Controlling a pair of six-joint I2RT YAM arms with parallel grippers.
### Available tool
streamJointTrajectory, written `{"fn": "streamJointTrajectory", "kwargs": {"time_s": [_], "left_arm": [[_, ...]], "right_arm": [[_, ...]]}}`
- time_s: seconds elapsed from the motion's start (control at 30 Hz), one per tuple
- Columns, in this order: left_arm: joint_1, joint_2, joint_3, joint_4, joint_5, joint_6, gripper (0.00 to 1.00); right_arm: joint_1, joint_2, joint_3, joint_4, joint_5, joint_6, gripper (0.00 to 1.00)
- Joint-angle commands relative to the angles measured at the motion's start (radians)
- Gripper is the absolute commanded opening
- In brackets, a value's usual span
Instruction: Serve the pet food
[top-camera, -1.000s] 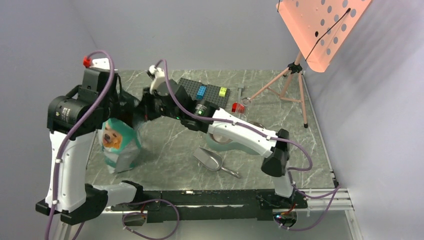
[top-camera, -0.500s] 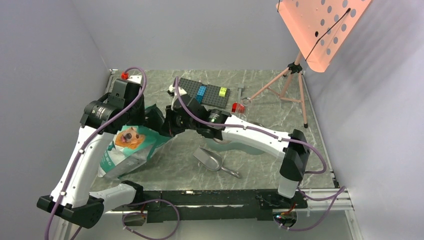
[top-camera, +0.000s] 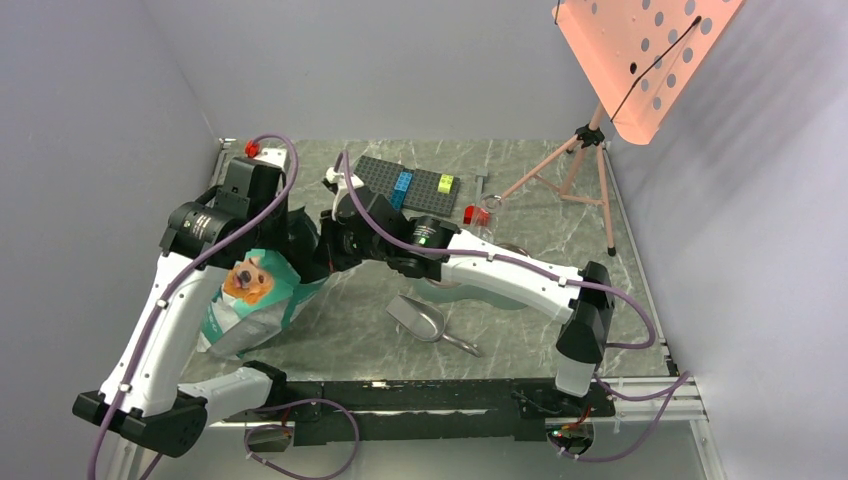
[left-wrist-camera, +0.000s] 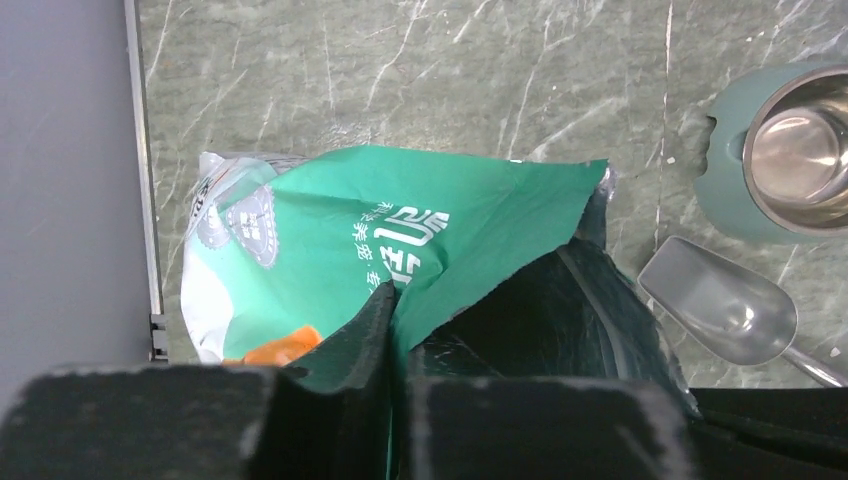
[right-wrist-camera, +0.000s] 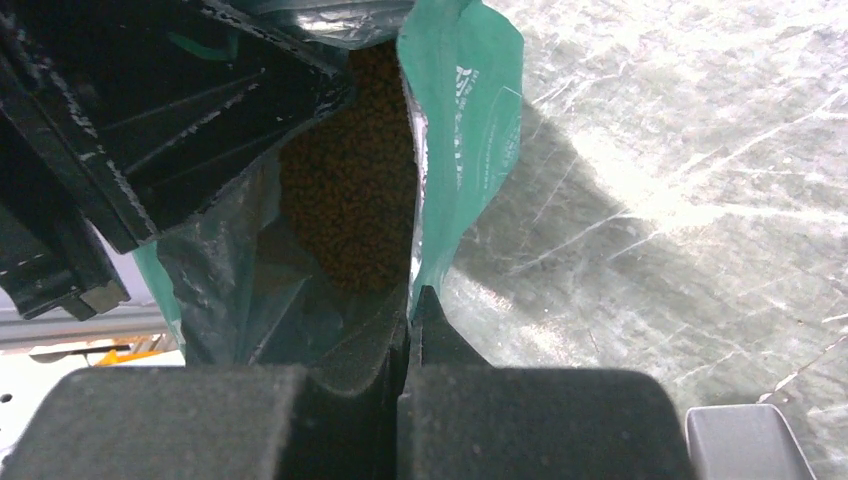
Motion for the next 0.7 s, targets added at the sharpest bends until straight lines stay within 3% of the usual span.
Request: {"fn": "streamJointTrajectory", "kwargs": {"time_s": [0.0, 0.1, 0.2, 0.3, 0.37, 0.53, 0.67], "left_arm": [[-0.001, -0.052, 0.047, 0.032, 0.013, 0.02, 0.0], [-0.001, -0.1, -0.001, 0.114, 0.128, 0.004, 0.0], [-0.001, -0.151, -0.099, 0.238, 0.261, -0.045, 0.0], [-0.001, -0.179, -0.203, 0.36, 0.337, -0.124, 0.0], [-0.001, -0.172, -0.263, 0.397, 0.369, -0.154, 0.0], [-0.001, -0.126, -0.297, 0.399, 0.394, -0.177, 0.0], [-0.001, -0.113, -0.302, 0.415, 0.407, -0.18, 0.0]], "right_arm": [[0.0, -0.085, 0.018, 0.073, 0.072, -0.013, 0.0], [-0.002, -0.119, -0.036, -0.003, 0.159, -0.072, 0.0], [-0.013, -0.154, -0.125, -0.09, 0.199, -0.117, 0.09], [-0.04, -0.202, -0.219, -0.129, 0.096, -0.163, 0.28], [-0.043, -0.272, -0.247, -0.166, 0.066, -0.195, 0.53], [-0.064, -0.509, -0.318, -0.267, 0.094, -0.219, 0.97], [-0.239, -0.68, -0.548, -0.29, -0.045, -0.151, 1.0]]}}
